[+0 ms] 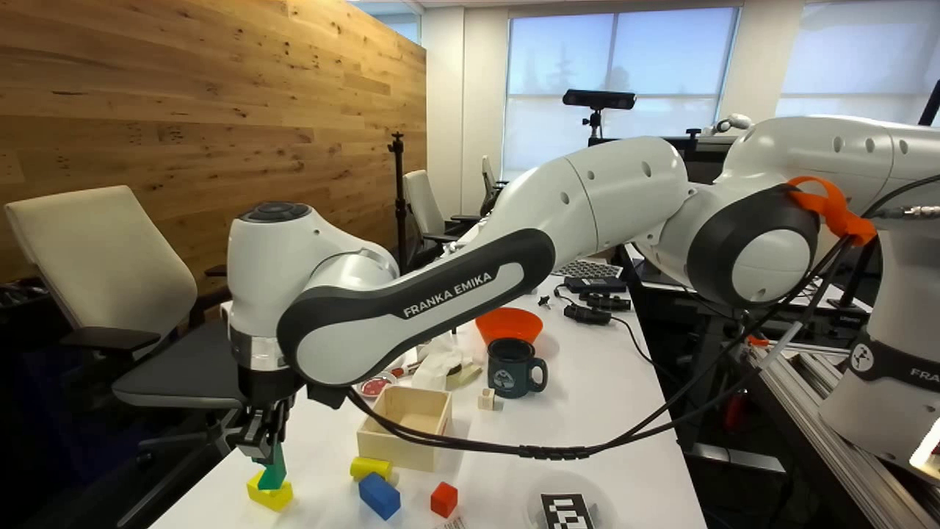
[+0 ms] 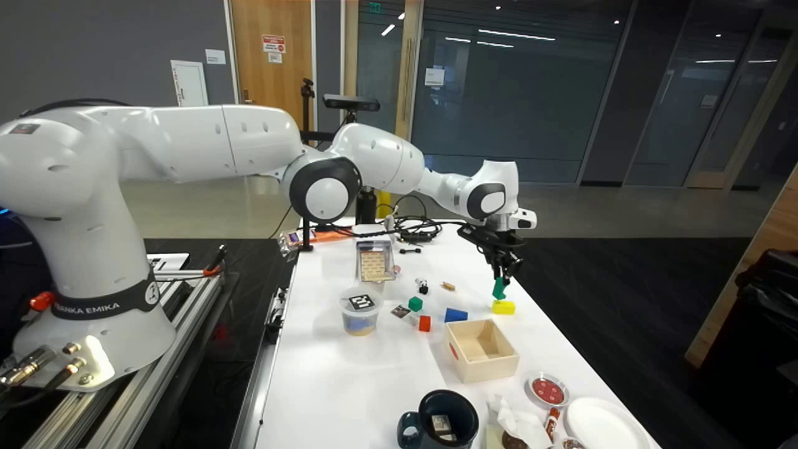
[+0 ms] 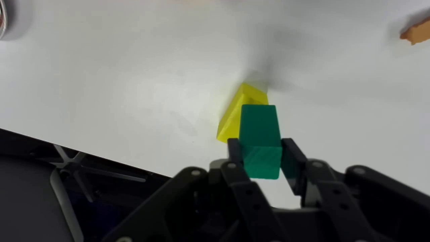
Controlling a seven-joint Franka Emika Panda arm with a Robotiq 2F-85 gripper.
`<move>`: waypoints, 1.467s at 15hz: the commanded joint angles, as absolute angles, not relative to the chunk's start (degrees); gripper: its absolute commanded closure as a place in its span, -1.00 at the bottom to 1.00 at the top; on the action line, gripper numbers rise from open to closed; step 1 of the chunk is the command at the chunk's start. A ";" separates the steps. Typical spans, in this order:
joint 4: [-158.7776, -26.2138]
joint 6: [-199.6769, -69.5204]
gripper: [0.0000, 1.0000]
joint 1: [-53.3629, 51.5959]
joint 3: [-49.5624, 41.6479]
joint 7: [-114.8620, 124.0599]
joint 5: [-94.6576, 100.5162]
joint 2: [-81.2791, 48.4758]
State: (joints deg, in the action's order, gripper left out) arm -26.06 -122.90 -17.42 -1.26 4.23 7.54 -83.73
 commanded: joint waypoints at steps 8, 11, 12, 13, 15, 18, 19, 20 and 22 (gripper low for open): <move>-24.56 -127.24 0.81 -17.57 -3.01 3.47 8.05 -85.29; -24.60 -127.03 0.81 -17.59 -3.27 3.46 8.08 -85.47; -24.60 -127.01 0.81 -17.59 -3.32 3.44 8.08 -85.54; -24.62 -126.93 0.81 -17.60 -3.38 3.45 8.08 -85.61; -24.61 -126.89 0.81 -17.60 -3.38 3.40 8.04 -85.75; -24.63 -126.81 0.81 -17.62 -3.36 3.39 8.02 -85.84; -24.64 -126.76 0.81 -17.62 -3.34 3.40 7.99 -85.85; -24.67 -126.68 0.81 -17.60 -3.27 3.45 7.91 -85.85; -24.69 -126.63 0.81 -17.60 -3.22 3.46 7.86 -85.88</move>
